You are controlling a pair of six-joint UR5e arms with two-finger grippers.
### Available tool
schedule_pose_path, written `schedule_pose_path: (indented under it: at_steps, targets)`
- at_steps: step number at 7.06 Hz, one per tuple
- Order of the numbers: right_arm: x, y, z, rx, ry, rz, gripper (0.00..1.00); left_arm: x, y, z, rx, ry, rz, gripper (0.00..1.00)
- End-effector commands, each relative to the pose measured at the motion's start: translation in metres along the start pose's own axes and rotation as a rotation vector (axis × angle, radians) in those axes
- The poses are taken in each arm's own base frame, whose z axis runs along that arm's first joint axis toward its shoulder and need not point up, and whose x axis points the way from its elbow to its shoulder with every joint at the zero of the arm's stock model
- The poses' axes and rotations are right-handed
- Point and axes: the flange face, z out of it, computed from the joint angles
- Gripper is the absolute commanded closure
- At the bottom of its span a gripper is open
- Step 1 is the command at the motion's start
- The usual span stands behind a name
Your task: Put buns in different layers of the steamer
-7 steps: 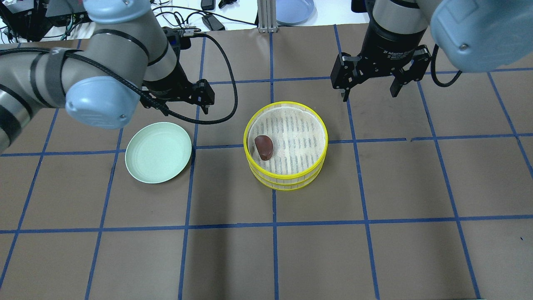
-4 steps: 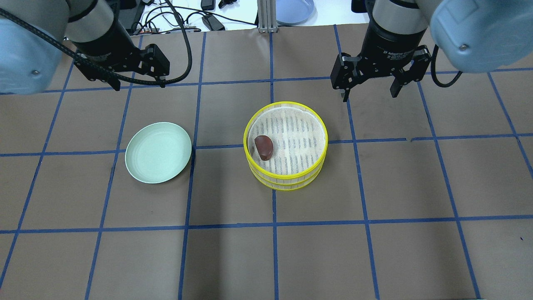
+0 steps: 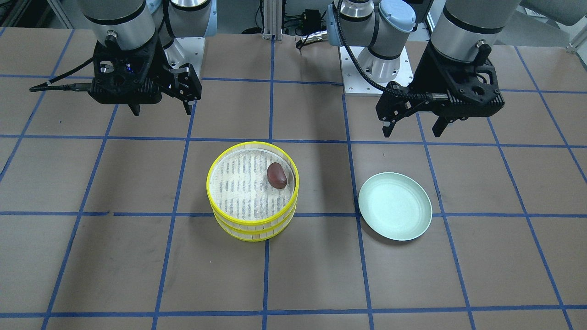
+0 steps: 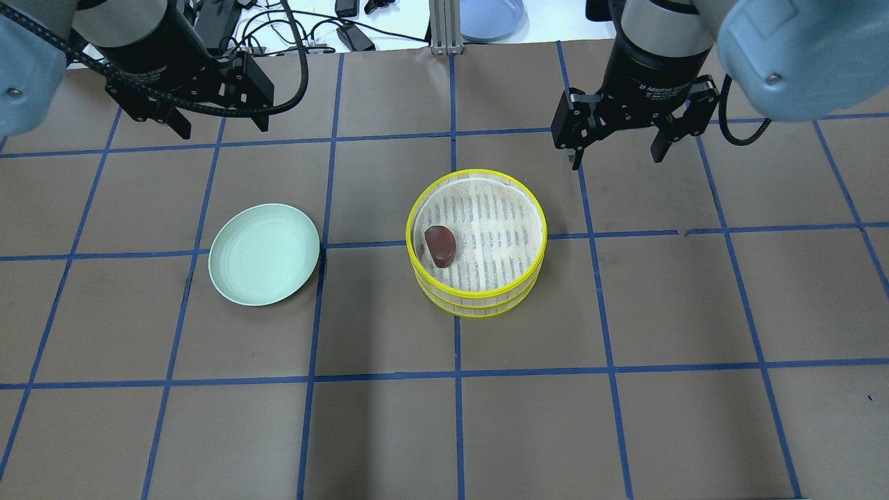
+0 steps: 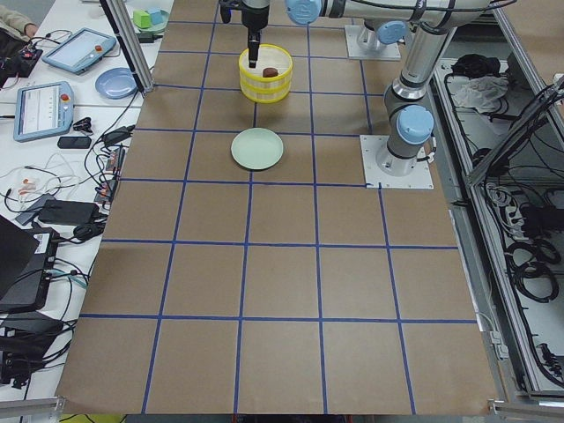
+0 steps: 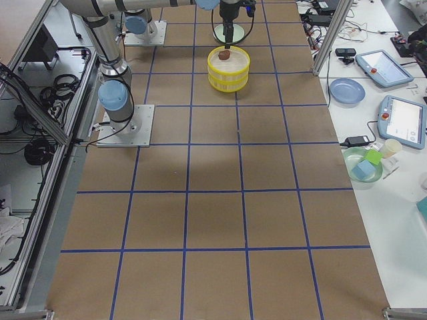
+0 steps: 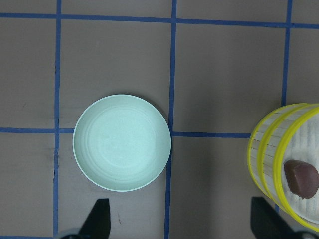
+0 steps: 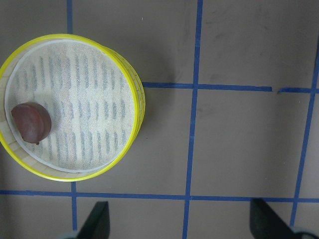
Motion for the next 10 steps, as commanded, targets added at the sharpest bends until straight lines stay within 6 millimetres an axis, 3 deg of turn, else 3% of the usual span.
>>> schedule_pose_path:
  at_steps: [1,10]
  targets:
    - [-0.0002,0.0003,-0.0002,0.0,0.0,-0.001,0.0,-0.0008,0.0016,0.0026,-0.021,-0.006,0.016,0.0]
    - [-0.0013,0.0005,-0.0002,0.0,-0.003,-0.007,0.0,-0.0001,0.0049,0.0043,-0.046,-0.005,0.059,0.0]
